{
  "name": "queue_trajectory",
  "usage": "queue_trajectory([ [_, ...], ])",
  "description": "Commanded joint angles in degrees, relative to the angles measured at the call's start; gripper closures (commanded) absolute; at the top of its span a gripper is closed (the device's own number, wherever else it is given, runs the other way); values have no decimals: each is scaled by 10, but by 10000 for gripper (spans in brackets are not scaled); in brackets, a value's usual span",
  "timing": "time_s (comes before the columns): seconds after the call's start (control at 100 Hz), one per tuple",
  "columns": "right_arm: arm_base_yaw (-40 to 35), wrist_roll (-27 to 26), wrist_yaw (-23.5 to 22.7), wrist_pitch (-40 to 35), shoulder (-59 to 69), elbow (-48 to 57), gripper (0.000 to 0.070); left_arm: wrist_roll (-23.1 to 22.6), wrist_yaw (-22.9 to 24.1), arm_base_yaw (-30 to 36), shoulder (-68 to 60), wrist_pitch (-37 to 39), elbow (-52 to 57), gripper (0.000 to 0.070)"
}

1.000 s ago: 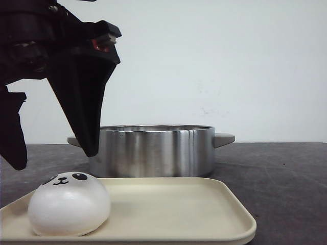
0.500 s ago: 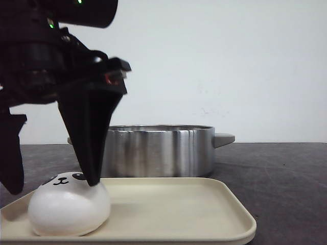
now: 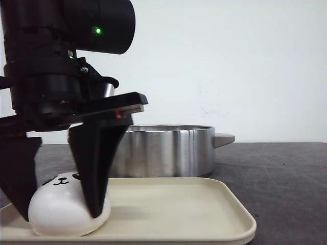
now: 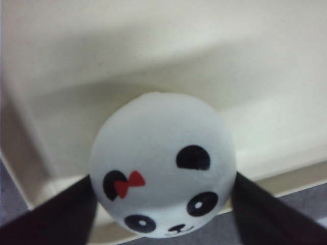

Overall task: Steam buns
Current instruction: 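Close the left gripper on the bun and lift it off the tray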

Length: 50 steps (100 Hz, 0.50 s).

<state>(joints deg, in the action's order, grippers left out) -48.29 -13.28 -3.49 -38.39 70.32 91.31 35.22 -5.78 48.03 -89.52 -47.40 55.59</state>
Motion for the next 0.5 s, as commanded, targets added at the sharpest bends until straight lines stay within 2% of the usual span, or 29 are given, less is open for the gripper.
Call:
queue_trajectory([
  [0.0, -7, 2, -2, 4, 4, 10, 684, 2, 11, 10, -10, 7, 6, 424],
  [0.08, -7, 2, -2, 2, 4, 10, 684, 0, 24, 11, -10, 7, 6, 491],
  [0.18, -7, 2, -2, 2, 4, 10, 684, -15, 38, 12, -10, 5, 6, 700],
  [0.34, -7, 2, -2, -2, 4, 10, 684, -42, 69, 19, -2, -3, 8, 700],
  [0.49, -7, 2, -2, -15, 4, 10, 684, -75, 95, 35, 57, -5, 33, 700],
])
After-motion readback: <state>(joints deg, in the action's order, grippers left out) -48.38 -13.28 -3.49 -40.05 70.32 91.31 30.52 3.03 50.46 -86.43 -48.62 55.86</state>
